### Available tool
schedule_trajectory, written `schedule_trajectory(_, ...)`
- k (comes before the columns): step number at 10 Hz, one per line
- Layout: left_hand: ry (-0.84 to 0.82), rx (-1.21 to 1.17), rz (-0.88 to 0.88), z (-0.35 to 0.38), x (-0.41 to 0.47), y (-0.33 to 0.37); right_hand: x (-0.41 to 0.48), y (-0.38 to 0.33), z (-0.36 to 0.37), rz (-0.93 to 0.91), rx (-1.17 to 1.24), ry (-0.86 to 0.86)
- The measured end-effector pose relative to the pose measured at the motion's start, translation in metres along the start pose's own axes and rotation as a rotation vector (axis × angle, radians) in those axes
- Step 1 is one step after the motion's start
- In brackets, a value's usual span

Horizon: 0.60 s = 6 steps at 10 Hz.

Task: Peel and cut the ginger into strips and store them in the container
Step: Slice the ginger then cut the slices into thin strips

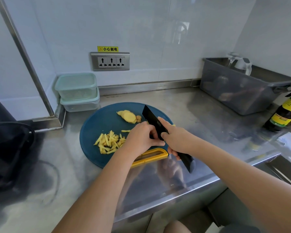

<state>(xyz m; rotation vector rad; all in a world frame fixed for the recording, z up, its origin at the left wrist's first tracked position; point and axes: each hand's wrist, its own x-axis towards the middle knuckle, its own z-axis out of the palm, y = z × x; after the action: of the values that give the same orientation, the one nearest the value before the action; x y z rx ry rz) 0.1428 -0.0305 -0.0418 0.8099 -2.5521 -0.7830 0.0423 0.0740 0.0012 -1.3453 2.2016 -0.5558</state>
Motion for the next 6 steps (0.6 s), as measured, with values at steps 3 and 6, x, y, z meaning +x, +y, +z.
schedule_trajectory(3, -0.087, -0.039, -0.002, -0.010, -0.003, 0.001, -0.005, -0.003, -0.003, -0.002, -0.044, -0.073)
schedule_trajectory(6, -0.070, -0.105, -0.059, -0.008, 0.000, 0.001, -0.002, 0.006, 0.010, 0.002, -0.013, 0.058)
